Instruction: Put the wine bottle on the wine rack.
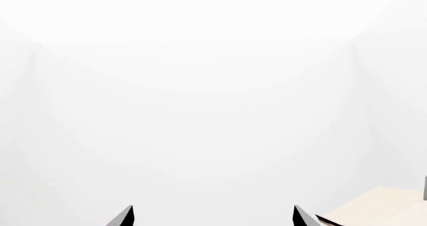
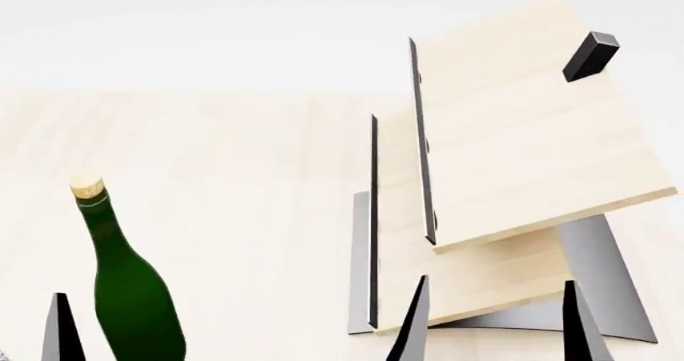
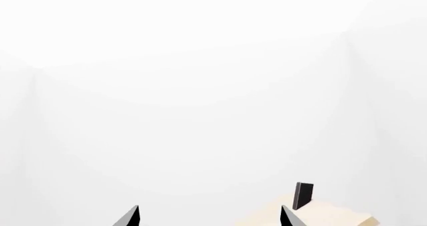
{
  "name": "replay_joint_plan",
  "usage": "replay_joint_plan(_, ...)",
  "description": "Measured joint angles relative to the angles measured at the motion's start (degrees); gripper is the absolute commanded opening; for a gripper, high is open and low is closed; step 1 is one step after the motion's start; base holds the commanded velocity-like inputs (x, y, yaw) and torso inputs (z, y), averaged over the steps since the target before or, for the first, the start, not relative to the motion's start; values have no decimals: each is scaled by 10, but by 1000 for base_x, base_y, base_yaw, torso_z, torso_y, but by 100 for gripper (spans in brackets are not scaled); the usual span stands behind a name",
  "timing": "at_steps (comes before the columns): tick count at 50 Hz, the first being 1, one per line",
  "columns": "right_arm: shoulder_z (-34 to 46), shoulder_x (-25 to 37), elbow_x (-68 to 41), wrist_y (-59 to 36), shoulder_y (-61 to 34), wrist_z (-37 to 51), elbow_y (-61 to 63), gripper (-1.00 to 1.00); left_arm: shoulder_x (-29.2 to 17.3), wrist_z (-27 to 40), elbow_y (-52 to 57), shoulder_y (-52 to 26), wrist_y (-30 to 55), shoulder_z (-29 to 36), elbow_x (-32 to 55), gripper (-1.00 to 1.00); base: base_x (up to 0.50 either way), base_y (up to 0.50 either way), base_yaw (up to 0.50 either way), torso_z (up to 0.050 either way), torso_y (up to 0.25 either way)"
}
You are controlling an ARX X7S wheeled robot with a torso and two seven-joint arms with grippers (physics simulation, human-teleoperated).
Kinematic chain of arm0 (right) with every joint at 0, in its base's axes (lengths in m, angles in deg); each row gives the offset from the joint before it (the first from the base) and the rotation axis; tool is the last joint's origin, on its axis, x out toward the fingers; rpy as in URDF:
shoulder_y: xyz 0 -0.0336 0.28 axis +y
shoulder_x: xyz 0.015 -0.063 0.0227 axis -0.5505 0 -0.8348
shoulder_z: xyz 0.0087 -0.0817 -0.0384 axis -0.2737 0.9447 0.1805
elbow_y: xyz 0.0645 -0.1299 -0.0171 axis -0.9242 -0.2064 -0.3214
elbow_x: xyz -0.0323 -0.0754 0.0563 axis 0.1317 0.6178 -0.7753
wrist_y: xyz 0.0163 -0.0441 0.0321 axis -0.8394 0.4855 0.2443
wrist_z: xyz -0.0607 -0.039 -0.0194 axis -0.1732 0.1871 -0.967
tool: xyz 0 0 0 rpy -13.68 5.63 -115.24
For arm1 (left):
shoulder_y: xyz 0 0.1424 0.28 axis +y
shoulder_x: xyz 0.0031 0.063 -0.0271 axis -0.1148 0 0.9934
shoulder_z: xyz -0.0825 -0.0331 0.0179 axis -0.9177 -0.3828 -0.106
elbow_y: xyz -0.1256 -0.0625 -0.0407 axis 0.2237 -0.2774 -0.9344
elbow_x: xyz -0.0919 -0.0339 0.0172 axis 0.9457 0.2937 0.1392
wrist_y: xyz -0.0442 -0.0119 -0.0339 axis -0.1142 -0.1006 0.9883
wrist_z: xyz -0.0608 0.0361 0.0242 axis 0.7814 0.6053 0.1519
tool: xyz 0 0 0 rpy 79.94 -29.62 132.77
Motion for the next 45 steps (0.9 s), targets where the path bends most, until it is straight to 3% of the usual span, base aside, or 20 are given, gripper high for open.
replay_joint_plan(20,8,1,1,-40,-14,7,2,100,-5,5,4,1,1,1,0,100,0,0,0,0,0)
replay_joint_plan(45,36,-21,-3,-300,-233,0,56,100,-15,17,43,19,4,-7,-6,100,0,0,0,0,0)
